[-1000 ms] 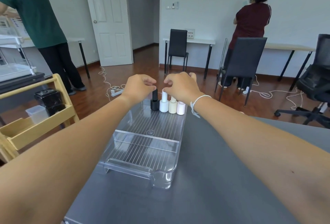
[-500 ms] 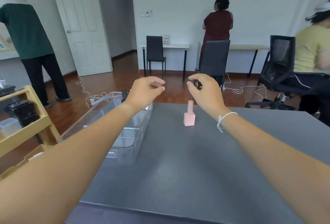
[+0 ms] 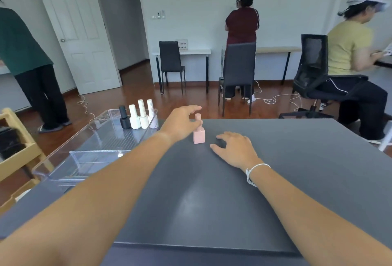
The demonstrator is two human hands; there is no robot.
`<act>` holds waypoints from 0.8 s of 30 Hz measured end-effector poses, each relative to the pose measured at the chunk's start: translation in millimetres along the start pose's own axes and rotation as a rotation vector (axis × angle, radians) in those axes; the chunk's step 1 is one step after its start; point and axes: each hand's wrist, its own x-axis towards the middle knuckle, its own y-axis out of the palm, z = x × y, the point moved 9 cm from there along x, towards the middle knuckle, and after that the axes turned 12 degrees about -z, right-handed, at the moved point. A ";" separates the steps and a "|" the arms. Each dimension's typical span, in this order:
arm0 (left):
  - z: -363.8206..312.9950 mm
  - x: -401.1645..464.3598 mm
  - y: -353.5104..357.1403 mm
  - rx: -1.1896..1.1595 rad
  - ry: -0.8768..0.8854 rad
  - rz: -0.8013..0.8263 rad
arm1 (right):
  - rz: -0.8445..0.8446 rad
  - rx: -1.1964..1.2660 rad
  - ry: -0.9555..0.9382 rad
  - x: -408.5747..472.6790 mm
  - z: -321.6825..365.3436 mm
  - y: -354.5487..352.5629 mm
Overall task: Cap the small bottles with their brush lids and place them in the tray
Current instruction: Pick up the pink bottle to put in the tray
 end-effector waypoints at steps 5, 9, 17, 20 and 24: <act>13.4 5.3 11.4 -0.054 -0.050 -0.015 | 0.008 -0.028 -0.008 2.0 -2.6 4.8; 16.7 8.6 15.6 -0.128 -0.077 -0.035 | 0.000 -0.025 -0.009 2.6 -2.6 4.4; 20.5 8.9 10.6 -0.156 -0.114 -0.046 | 0.016 -0.036 -0.006 1.8 -2.7 4.3; 14.7 9.7 -4.8 -0.178 -0.101 -0.072 | 0.024 -0.043 -0.004 1.3 -1.2 4.0; 8.0 16.3 -41.9 -0.192 -0.072 -0.135 | 0.019 -0.047 -0.011 2.0 3.1 0.8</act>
